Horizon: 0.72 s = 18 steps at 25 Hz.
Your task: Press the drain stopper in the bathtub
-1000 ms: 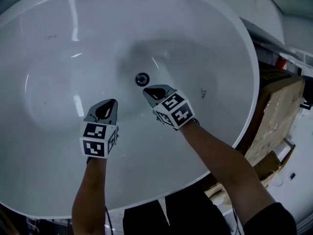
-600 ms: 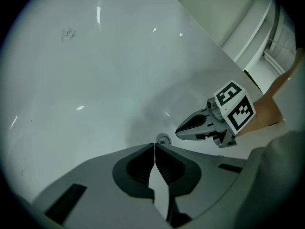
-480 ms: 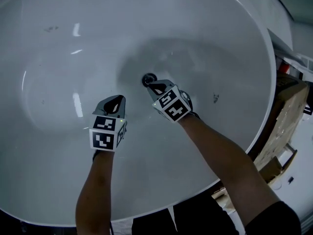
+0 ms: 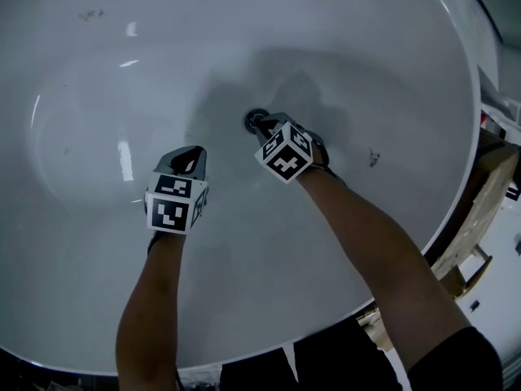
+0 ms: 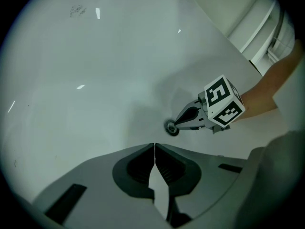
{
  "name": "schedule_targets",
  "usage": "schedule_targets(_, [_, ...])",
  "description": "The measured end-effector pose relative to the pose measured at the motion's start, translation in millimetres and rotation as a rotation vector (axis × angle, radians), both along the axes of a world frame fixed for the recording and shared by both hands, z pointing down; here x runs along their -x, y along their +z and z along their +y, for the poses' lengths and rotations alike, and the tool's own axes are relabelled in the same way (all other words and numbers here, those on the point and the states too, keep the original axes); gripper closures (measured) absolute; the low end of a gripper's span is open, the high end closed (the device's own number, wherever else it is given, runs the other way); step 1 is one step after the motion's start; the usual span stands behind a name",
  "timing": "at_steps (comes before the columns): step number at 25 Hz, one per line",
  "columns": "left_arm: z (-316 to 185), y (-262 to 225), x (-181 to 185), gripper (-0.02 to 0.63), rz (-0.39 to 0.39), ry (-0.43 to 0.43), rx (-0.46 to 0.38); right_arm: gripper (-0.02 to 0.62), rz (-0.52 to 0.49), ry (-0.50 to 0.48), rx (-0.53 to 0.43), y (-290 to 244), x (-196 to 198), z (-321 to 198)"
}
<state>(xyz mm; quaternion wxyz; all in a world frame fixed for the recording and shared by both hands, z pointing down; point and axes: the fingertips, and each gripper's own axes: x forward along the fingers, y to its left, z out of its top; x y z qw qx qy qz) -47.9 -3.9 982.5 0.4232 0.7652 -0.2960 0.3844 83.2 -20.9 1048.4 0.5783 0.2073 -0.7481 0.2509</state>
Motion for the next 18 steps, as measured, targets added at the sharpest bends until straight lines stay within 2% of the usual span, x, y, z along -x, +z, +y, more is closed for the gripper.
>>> schedule_targets(4, [-1,5,2,0.586,-0.003,-0.017,0.008,0.58,0.036,-0.024,-0.009,6,1,-7])
schedule_targets(7, [1,5,-2,0.586,0.007,-0.02,0.009,0.58,0.082,-0.046,0.018,13,-4,-3])
schedule_targets(10, [2,5,-5,0.586,0.0,-0.015,-0.007,0.58,0.123,-0.025,0.046,18,-13,0])
schedule_targets(13, [4,4,-5,0.586,-0.001,-0.018,-0.011,0.577,0.135,-0.011,0.056,19,-16,1])
schedule_targets(18, [4,5,0,0.586,-0.006,-0.04,-0.03,0.574,0.159,-0.047,0.066,21,-14,3])
